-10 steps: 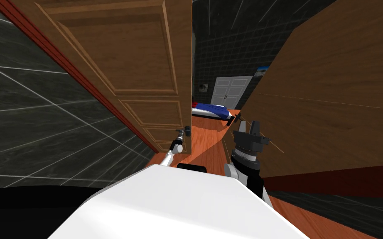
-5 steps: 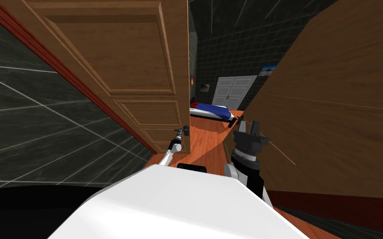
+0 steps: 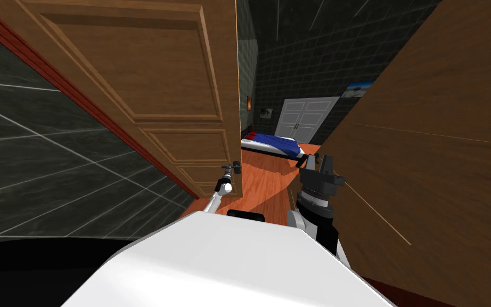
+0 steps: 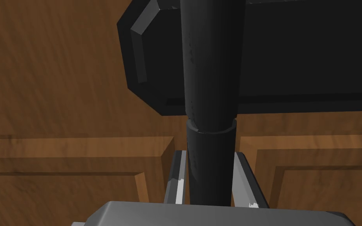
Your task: Push the door open
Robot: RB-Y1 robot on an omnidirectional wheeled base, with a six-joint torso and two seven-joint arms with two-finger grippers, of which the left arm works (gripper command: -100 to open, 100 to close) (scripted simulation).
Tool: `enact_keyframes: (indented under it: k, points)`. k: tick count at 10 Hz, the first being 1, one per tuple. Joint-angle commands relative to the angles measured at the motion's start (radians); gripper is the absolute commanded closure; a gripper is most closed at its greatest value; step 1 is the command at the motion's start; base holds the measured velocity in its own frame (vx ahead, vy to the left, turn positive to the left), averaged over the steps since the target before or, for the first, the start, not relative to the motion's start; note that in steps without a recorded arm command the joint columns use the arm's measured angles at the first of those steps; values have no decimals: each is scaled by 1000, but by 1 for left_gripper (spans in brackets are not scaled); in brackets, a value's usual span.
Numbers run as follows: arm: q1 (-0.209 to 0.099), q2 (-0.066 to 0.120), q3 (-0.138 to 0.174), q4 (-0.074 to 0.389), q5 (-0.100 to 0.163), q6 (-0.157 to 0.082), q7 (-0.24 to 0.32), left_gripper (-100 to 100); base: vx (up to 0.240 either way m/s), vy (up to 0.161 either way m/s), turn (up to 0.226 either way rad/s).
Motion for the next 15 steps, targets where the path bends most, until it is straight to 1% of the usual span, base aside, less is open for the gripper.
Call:
enact_keyframes:
  k: [1,3,6,7,8,10,13,15]
  points:
    - [-8,1,31,4,2,-14,-2,100,173,-128,95]
    - [-13,-13,55,10,5,-14,-7,100,181,-127,91]
    - [-19,-34,84,17,8,-14,-13,100,185,-78,68]
    - [-13,-28,82,16,8,-13,-12,100,80,-29,39]
    - [-15,-10,101,14,17,-18,-22,100,119,-24,28]
    - [-15,0,118,14,26,-23,-31,100,178,-65,53]
    - [-15,5,147,13,42,-30,-49,100,188,-67,66]
    - [-15,0,167,12,53,-36,-61,100,202,-48,52]
